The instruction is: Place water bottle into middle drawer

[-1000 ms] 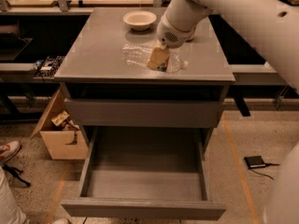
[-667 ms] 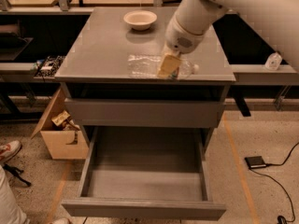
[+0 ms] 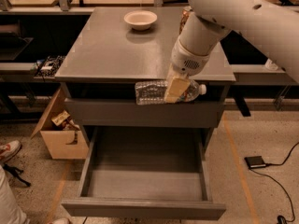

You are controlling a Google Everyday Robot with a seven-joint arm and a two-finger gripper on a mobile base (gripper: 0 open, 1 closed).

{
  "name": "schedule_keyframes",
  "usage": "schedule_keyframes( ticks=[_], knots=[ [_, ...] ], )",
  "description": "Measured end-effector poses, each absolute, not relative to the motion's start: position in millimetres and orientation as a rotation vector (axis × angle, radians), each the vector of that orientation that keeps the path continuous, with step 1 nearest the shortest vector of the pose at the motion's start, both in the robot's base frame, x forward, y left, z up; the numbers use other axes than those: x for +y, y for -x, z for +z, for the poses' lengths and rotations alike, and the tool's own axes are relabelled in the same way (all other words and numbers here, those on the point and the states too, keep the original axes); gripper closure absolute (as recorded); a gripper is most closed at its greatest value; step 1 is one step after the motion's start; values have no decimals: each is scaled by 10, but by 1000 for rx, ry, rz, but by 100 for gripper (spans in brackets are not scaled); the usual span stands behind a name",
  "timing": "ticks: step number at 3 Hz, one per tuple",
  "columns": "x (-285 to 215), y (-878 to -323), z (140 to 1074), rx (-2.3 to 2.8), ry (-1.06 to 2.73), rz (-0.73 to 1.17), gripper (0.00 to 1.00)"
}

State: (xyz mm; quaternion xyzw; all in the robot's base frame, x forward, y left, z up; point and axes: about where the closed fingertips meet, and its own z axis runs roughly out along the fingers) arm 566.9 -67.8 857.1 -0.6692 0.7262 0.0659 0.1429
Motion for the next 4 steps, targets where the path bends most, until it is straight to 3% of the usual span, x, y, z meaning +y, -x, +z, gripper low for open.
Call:
schedule_keyframes(
  ticks=[2,4],
  knots=[
    [-671,-5441,8019,2130,1841,301,100],
    [-515,-4942,6703,2173,1756,363,100]
  ],
)
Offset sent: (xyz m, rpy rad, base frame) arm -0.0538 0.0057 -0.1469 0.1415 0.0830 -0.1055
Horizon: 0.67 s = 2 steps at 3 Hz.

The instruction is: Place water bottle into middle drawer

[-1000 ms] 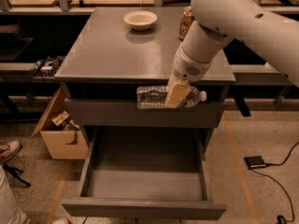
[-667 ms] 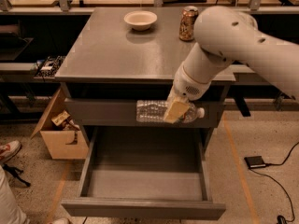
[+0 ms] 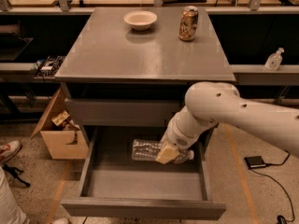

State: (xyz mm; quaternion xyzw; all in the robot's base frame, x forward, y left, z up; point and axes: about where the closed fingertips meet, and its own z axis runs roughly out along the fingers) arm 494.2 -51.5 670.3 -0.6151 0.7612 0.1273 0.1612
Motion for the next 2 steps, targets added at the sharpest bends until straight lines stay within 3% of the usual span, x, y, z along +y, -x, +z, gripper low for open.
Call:
schedule_keyframes(
  ticks=[1,2],
  knots=[
    [-290,-4868,5953,2185,1667,443,100],
    [-290,-4868,5953,2185,1667,443,100]
  ],
)
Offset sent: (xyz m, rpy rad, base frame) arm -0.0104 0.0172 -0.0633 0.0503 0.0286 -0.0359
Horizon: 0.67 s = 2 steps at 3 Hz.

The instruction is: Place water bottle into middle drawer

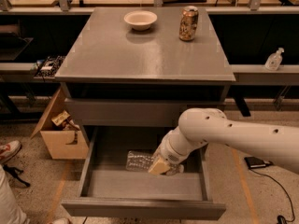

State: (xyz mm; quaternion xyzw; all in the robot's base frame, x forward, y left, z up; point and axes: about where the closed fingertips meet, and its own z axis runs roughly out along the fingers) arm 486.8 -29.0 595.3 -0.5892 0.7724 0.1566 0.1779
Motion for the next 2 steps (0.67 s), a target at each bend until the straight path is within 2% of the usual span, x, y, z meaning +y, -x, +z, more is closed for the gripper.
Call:
schedule_keyframes(
  ticks=[2],
  knots=[
    [-214,-5120,5423,2179,1703,456,100]
  ],
)
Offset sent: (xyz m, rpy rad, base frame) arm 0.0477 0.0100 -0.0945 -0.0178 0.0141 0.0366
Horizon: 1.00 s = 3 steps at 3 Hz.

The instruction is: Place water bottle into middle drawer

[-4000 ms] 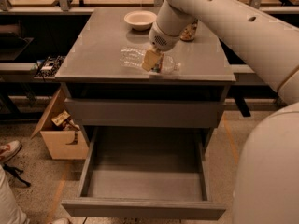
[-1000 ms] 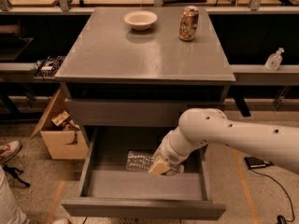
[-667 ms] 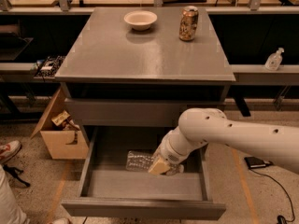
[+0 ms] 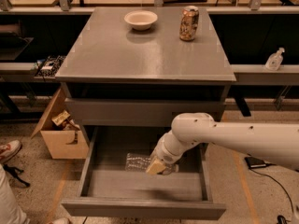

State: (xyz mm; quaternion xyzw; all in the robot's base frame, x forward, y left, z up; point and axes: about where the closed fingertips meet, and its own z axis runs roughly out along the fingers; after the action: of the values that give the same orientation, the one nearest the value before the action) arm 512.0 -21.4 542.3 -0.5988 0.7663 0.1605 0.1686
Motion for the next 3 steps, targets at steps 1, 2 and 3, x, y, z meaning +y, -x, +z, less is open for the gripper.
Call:
schedule_keyframes(
  ticks=[1,2,3],
  knots=[
    [-255,-5294,5066,2232,1654,416,100],
    [-327,-5410,4752,2337,1536,384,100],
    [-383,-5493,4509,2425,1396,395,100]
  ],
)
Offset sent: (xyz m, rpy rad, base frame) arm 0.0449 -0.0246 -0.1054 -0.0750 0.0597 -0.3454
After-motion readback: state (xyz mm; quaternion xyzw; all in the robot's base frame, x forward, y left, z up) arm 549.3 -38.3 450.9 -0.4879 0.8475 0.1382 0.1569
